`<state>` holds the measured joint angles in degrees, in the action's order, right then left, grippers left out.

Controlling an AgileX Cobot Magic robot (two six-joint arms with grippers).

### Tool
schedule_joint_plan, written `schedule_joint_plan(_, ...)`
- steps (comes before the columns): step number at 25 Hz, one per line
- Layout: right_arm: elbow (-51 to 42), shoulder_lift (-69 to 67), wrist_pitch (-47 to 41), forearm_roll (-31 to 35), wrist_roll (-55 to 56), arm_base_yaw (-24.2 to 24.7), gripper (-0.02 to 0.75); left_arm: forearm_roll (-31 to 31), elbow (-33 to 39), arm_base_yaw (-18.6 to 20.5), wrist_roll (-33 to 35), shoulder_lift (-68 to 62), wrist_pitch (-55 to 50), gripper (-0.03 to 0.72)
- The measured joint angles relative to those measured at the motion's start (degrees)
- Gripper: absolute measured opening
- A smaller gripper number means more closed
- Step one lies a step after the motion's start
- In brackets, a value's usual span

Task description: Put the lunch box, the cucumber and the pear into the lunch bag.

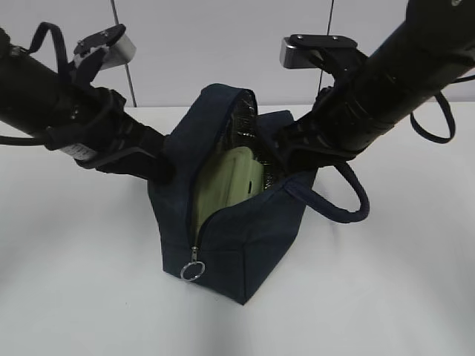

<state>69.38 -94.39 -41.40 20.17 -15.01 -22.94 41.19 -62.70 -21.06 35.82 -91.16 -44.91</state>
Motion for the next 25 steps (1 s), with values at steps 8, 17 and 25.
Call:
schedule_joint_plan(8, 0.1, 1.0, 2.8, 1.3, -4.0, 0.1, 0.369, 0.3, -0.5, -0.9, -0.1, -0.8, 0.5, 0.244)
schedule_joint_plan(17, -2.0, 10.0, 6.8, 3.6, -7.5, -0.1, 0.538, 1.8, 3.5, -0.9, 3.7, 7.0, 10.0, 0.373)
schedule_joint_plan(25, -24.0, 24.7, 27.4, 28.8, -28.1, -13.1, 0.531, 14.5, 21.1, -0.9, 17.0, 22.4, 26.5, 0.361)
